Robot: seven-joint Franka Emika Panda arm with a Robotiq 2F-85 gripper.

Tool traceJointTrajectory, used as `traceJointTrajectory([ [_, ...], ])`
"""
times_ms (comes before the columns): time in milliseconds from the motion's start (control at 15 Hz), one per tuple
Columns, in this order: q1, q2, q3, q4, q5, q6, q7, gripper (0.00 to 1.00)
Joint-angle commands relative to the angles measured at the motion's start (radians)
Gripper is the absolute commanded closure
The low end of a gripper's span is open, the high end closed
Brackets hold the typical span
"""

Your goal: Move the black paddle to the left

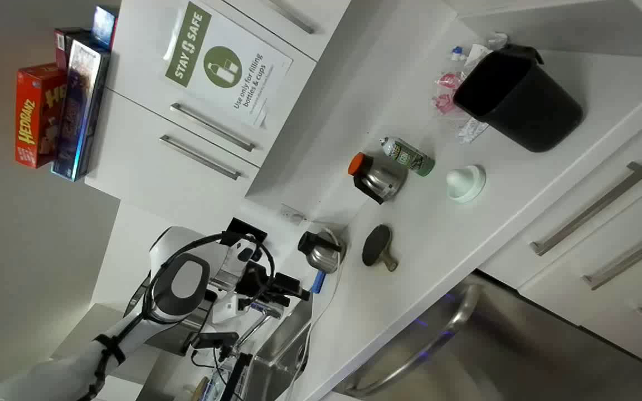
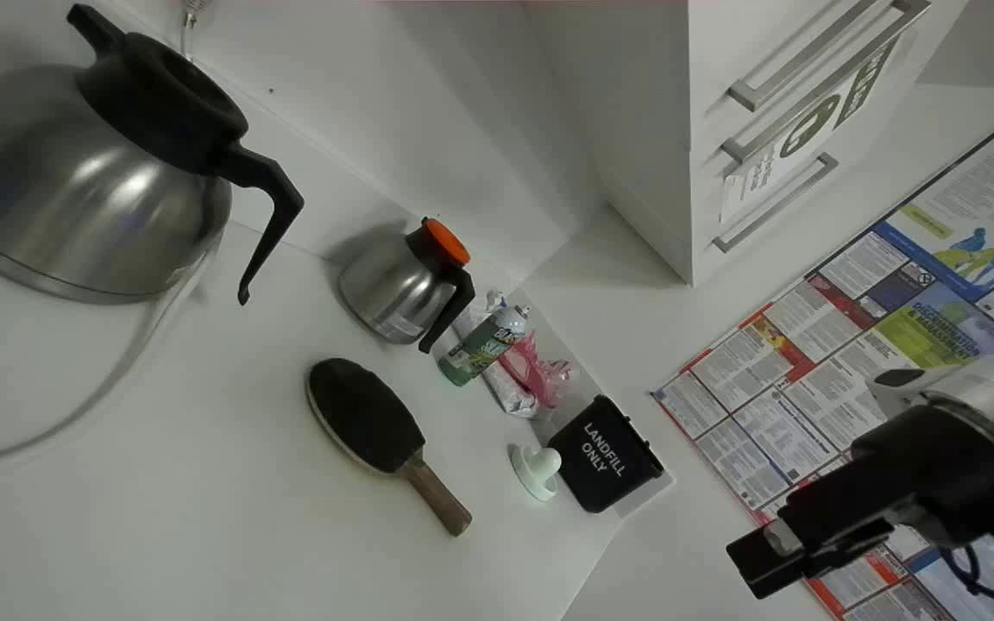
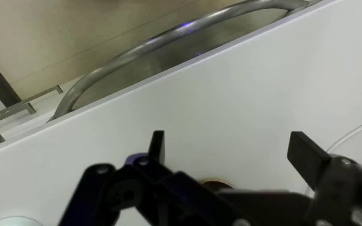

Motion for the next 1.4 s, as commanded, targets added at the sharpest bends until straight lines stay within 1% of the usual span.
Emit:
traceJointTrajectory([
  [0, -0.006, 0.0, 0.005, 0.002, 0.003, -0.003, -0.003, 0.0],
  [467, -0.006, 0.0, 0.005, 0.002, 0.003, -0.003, -0.003, 0.0],
  [600, -0.041, 0.053, 0.021, 0.042, -0.142, -0.01, -0.059, 0.0],
  [733, -0.054, 0.106, -0.018, 0.065, -0.244, -0.015, -0.152, 0.0],
  [867, -0.057, 0.151, -0.056, 0.084, -0.316, 0.002, -0.272, 0.0],
  [933, -0.075, 0.157, -0.048, 0.088, -0.383, -0.01, -0.283, 0.0],
  [1000, -0.053, 0.107, -0.045, 0.047, -0.316, -0.002, -0.223, 0.0],
  [1133, -0.068, 0.142, -0.057, 0.064, -0.363, -0.002, -0.26, 0.0],
  [1267, -0.068, 0.153, -0.055, 0.072, -0.368, -0.002, -0.262, 0.0],
  [1333, -0.055, 0.187, -0.061, 0.089, -0.36, 0.027, -0.301, 0.0],
])
